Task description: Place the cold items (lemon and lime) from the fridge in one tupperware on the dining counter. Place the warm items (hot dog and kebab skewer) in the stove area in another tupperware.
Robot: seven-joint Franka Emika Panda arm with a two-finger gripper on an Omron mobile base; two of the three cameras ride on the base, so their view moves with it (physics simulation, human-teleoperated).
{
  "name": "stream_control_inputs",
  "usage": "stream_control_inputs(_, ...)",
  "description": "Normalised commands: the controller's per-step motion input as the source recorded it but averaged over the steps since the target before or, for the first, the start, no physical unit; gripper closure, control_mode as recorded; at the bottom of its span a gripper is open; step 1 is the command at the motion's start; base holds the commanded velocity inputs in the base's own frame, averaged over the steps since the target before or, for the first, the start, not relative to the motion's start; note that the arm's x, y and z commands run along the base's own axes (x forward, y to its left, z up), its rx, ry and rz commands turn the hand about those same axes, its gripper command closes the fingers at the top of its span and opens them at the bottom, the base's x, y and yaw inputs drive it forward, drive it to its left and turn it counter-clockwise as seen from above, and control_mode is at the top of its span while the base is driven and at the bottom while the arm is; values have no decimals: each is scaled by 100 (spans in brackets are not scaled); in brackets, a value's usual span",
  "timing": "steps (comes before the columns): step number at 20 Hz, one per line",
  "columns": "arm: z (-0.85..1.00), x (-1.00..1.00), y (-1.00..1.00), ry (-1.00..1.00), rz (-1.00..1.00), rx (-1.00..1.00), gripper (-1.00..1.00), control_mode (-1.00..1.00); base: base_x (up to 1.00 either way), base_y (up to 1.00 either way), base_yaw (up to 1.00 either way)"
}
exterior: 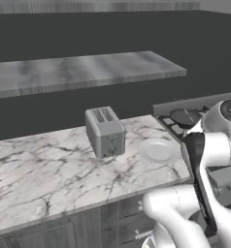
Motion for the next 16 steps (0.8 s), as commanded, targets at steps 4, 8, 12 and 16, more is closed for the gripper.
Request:
stream_control_inputs(4,12,-89,39,0,59,-90,100,-100,0,0,0)
stream_control_inputs(8,-15,-47,6,0,79,-57,100,-100,0,0,0)
stream_control_inputs(12,-74,-15,-5,1,81,-28,100,-100,0,0,0)
stream_control_inputs(16,-91,0,-35,5,27,-12,100,-100,0,0,0)
